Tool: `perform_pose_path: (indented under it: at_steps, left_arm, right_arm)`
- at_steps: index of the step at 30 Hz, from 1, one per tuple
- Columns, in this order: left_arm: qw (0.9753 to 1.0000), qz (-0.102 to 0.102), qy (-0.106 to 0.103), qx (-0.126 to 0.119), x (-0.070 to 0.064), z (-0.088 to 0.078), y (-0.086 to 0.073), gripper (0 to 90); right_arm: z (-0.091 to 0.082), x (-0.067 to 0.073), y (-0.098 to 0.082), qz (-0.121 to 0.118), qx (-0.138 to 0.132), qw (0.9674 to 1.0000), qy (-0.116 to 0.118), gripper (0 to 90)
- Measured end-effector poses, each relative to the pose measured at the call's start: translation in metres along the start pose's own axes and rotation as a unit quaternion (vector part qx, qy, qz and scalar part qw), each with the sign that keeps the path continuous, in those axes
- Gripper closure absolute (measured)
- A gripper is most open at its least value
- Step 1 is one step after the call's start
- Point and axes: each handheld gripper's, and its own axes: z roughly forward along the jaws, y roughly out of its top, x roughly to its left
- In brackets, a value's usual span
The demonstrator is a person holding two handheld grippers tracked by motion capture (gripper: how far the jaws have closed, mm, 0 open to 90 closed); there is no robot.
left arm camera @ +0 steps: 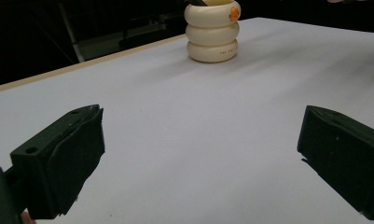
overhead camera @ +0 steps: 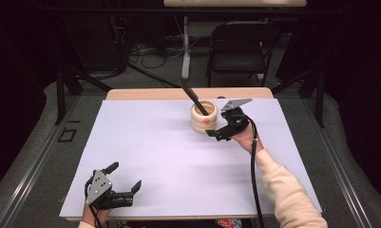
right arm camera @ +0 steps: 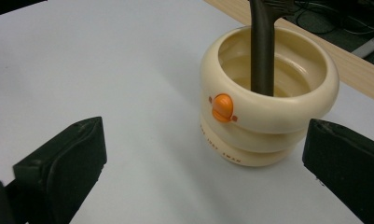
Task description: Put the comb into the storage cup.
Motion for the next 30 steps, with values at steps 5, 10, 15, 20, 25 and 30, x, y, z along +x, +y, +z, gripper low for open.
perform_pose_path:
  at_steps: [5,10,15,20,25,30]
  left_arm:
    - [1.0,0.0,0.001,0.0,0.0,0.0,0.0,0.6]
    - [1.0,0.005,0.001,0.0,0.0,-0.001,0.0,0.6]
    - [1.0,0.005,0.001,0.0,-0.001,-0.002,0.0,0.6]
    - [1.0,0.004,0.003,-0.001,-0.001,-0.002,0.0,0.6]
    - [1.0,0.005,0.002,0.0,-0.001,-0.002,0.0,0.6]
    - [1.0,0.004,0.002,0.0,-0.001,-0.002,0.0,0.6]
  right_arm:
    - [-0.004,0.008,-0.007,-0.008,0.006,0.9999,0.002,0.0]
    - [-0.015,0.019,-0.013,-0.01,-0.004,0.9999,0.006,0.0]
    - [-0.027,0.031,-0.016,-0.015,-0.017,0.9996,0.015,0.0]
    - [-0.034,0.038,-0.018,-0.019,-0.02,0.9994,0.018,0.0]
    - [-0.042,0.046,-0.025,-0.022,-0.021,0.9994,0.018,0.0]
    - [-0.05,0.055,-0.034,-0.03,-0.017,0.9992,0.021,0.0]
